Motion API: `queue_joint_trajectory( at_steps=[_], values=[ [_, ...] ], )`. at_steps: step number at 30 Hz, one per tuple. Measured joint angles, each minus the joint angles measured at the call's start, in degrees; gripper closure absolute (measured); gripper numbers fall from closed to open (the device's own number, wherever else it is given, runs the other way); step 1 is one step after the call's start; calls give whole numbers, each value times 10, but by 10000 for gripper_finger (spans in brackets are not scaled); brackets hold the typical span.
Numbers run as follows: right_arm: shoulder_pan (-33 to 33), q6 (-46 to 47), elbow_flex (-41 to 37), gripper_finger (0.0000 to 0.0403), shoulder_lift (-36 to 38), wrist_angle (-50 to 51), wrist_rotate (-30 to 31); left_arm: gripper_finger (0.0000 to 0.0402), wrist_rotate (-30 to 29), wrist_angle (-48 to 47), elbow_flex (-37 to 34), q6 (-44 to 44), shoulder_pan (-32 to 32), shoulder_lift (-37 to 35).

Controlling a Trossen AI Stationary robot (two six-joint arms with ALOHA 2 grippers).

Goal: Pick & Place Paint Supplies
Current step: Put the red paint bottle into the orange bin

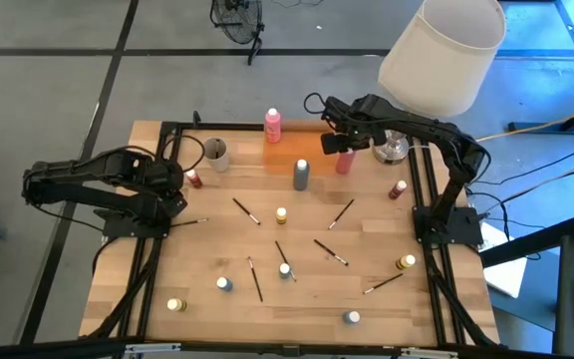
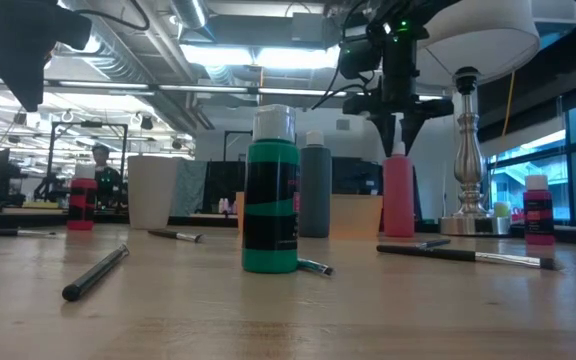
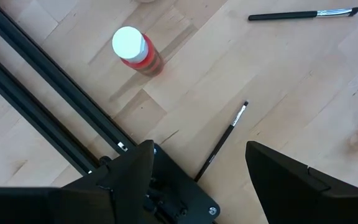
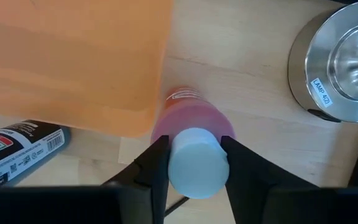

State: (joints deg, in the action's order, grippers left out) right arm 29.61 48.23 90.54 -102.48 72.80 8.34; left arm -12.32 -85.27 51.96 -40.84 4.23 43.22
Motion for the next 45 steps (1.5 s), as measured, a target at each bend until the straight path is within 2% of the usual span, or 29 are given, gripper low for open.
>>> queue_joint_trajectory(
  at_steps=[31,45],
  values=[
    [-7,-68,3,280,1,9,11,151,0,3,0,5,0,0],
    [-37,-67,164,280,3,151,43,151,0,11,0,5,0,0]
  ],
)
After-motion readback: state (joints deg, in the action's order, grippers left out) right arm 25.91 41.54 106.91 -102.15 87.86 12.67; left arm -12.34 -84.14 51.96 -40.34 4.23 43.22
